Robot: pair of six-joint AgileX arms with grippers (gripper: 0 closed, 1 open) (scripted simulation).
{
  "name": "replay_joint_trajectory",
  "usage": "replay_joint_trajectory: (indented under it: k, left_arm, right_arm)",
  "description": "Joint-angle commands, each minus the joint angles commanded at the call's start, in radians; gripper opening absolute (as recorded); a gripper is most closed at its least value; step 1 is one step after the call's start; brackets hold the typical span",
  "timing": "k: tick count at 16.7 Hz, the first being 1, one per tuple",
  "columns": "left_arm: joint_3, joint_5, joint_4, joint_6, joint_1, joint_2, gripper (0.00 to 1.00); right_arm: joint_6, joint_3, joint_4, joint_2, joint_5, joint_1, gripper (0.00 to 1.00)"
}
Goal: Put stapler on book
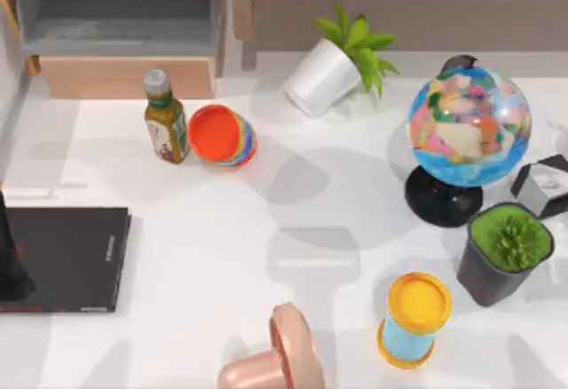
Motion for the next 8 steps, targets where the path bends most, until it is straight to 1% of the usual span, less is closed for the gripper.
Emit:
replay_joint_trajectory:
  k: [4, 6, 8]
  left_arm:
    - [0.027, 0.0, -0.023, -0.001, 0.004, 0.029, 1.0]
    - [0.09, -0.001, -0.076, -0.002, 0.016, 0.097, 1.0]
    - [0.198, -0.004, -0.155, -0.005, 0.036, 0.212, 1.0]
  right_arm:
    - [0.0, 0.0, 0.0, 0.0, 0.0, 0.0, 1.0]
    - [0.0, 0.0, 0.0, 0.0, 0.0, 0.0, 1.0]
    - [0.0, 0.0, 0.0, 0.0, 0.0, 0.0, 1.0]
